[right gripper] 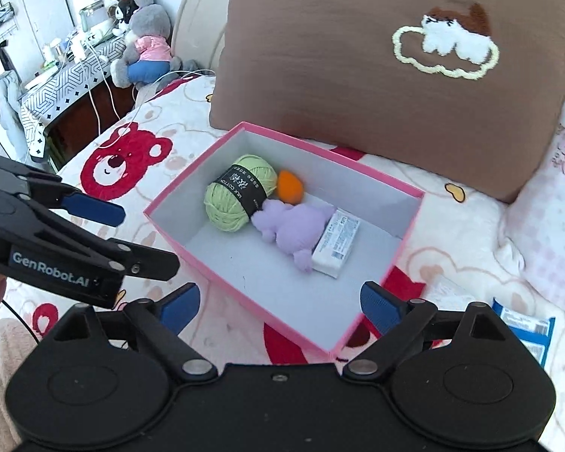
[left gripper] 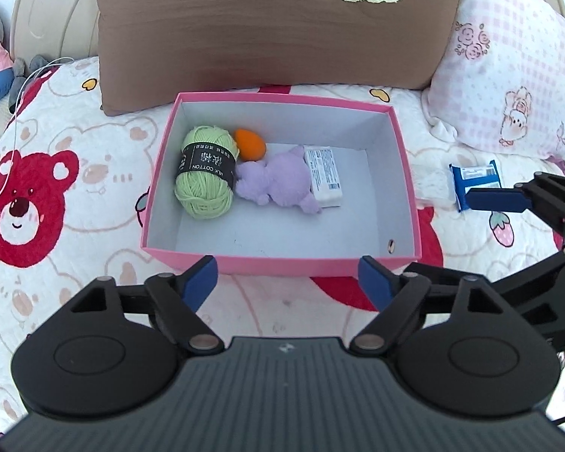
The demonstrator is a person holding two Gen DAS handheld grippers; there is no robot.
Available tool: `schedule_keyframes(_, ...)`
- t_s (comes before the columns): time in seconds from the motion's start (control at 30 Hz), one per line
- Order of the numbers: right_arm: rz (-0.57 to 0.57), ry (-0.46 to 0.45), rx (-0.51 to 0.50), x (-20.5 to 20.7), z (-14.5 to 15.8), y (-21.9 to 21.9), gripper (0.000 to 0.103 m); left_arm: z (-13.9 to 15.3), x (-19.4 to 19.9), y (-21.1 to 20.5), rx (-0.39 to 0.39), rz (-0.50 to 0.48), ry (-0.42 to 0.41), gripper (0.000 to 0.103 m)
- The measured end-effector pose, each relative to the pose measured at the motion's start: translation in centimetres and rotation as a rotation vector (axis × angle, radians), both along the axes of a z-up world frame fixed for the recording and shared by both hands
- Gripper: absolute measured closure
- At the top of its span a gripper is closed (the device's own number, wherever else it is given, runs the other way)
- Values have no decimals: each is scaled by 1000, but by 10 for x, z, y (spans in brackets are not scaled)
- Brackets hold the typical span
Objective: Organize objects
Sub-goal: 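Open the left tool and withdraw it from the box, then move the left tool toward the blue wet-wipe pack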
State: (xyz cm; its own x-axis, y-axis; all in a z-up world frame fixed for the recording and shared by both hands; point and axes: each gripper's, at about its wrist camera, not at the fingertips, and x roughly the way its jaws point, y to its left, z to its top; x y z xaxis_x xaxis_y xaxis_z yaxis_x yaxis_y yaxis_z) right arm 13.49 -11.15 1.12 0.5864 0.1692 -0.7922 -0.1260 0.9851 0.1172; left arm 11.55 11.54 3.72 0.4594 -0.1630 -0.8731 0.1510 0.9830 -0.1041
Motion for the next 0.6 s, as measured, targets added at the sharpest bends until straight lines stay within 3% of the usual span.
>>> schedule_keyframes(0.33,3,15,-42,-28,10,2,9,0,-16,-3,37,-25,19,20)
schedule_keyframes(0.6,11,27,-84,-47,15,9,9,-2,-32,-10,-10,-73,57,17)
